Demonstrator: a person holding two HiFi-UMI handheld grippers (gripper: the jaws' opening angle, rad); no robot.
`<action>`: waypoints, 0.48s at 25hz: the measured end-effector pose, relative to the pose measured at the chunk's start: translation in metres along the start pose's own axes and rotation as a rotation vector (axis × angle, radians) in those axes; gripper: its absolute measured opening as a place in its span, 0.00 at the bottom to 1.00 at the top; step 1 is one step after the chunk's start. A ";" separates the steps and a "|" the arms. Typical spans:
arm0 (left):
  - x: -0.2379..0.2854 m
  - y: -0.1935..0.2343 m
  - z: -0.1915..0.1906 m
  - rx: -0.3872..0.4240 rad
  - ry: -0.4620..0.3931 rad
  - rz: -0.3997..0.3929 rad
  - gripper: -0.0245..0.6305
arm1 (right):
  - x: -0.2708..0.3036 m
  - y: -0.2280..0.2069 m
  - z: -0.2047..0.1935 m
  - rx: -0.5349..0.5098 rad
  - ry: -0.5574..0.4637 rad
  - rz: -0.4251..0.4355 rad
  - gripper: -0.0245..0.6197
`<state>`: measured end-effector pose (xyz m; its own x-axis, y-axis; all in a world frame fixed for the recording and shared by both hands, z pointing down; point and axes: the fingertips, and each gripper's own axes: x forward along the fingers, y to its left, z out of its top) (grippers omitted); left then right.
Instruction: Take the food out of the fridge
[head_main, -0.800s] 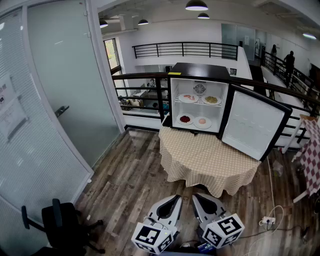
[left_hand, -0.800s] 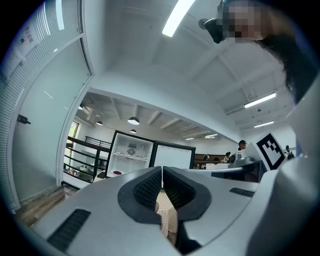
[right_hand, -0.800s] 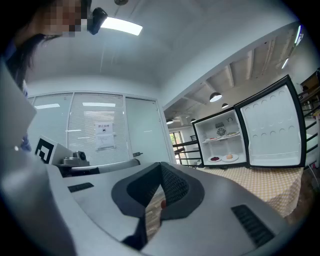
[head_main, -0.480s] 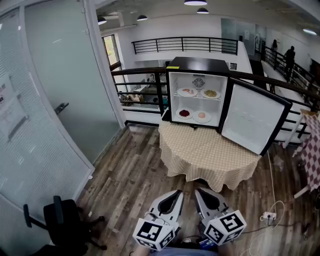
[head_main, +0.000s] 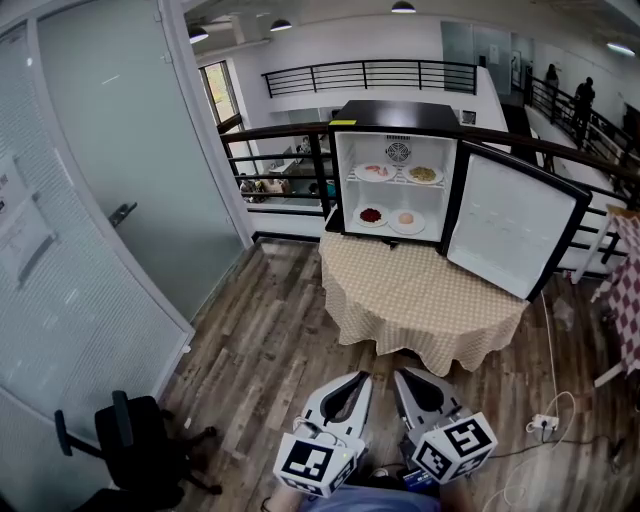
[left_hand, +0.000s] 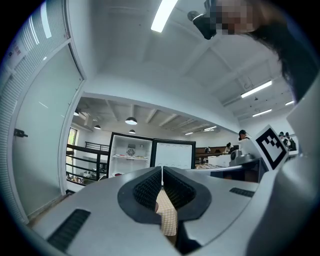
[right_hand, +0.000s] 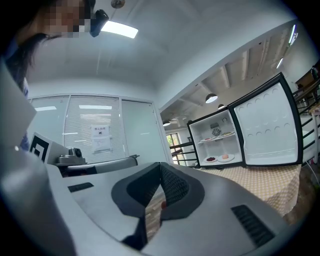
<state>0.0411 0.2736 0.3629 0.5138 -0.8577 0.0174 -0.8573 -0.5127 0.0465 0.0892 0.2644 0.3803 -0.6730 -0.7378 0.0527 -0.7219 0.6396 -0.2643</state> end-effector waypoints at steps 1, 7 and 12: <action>0.003 0.001 0.000 0.009 0.004 -0.001 0.07 | 0.003 -0.002 0.001 0.001 0.001 0.000 0.06; 0.026 0.019 -0.003 0.059 0.027 0.004 0.07 | 0.030 -0.018 0.003 0.008 0.008 -0.004 0.06; 0.059 0.045 -0.011 0.065 0.038 -0.024 0.07 | 0.066 -0.039 0.005 0.002 0.031 -0.024 0.06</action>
<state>0.0333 0.2006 0.3767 0.5336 -0.8440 0.0545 -0.8446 -0.5351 -0.0177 0.0740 0.1899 0.3896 -0.6604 -0.7456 0.0891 -0.7374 0.6215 -0.2647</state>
